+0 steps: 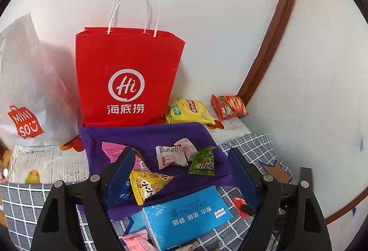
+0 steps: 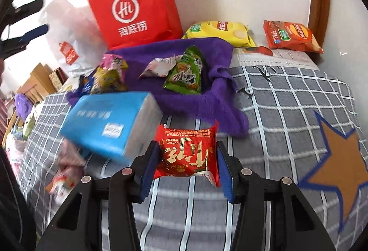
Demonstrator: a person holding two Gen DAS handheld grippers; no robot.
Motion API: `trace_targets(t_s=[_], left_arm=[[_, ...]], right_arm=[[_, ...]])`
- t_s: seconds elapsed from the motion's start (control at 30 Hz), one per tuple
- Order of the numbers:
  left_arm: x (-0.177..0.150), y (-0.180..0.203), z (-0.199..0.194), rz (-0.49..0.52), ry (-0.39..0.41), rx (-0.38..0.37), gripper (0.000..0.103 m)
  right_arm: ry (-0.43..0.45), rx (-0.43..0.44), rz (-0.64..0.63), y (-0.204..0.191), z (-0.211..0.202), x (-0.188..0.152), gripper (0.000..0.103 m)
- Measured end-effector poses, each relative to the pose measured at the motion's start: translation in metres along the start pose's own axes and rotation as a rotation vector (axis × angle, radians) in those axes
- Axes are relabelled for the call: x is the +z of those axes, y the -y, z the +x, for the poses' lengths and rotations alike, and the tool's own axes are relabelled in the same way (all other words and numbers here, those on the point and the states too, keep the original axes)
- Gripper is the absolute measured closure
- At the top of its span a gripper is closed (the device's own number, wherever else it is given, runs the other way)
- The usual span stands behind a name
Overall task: Organize snacks
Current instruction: 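Grasp the red snack packet on the cover with the right tool, then grasp the pink packet with the left tool while the right tool holds the red packet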
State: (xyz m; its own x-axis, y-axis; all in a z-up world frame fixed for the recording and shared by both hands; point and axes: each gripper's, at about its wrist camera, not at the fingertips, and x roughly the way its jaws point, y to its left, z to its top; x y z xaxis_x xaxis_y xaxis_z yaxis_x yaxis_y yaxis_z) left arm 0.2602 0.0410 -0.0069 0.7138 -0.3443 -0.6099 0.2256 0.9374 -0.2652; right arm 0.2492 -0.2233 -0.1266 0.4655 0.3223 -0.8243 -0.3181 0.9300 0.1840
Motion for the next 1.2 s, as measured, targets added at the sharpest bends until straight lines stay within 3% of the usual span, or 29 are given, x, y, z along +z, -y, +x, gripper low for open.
trace_targets(t_s=[0.3, 0.57, 0.67, 0.93, 1.07, 1.2], left_arm=[[-0.022, 0.001, -0.009, 0.021, -0.049, 0.048, 0.022], [-0.086, -0.032, -0.014, -0.024, -0.155, 0.129, 0.023], [-0.109, -0.044, -0.006, -0.065, -0.199, 0.144, 0.023], [-0.147, -0.06, 0.016, -0.114, -0.263, 0.141, 0.023], [-0.156, -0.067, 0.029, -0.146, -0.289, 0.097, 0.026], [-0.162, -0.064, 0.037, -0.109, -0.287, 0.078, 0.029]], right_arm=[[-0.098, -0.009, -0.037, -0.016, 0.007, -0.053, 0.053], [-0.035, -0.068, -0.063, -0.029, 0.012, -0.061, 0.05], [-0.028, -0.086, -0.073, -0.032, 0.012, -0.062, 0.054], [-0.032, -0.099, -0.084, -0.033, 0.013, -0.061, 0.054], [-0.03, -0.079, -0.067, -0.03, 0.013, -0.061, 0.054], [-0.027, -0.064, -0.053, -0.028, 0.013, -0.061, 0.054]])
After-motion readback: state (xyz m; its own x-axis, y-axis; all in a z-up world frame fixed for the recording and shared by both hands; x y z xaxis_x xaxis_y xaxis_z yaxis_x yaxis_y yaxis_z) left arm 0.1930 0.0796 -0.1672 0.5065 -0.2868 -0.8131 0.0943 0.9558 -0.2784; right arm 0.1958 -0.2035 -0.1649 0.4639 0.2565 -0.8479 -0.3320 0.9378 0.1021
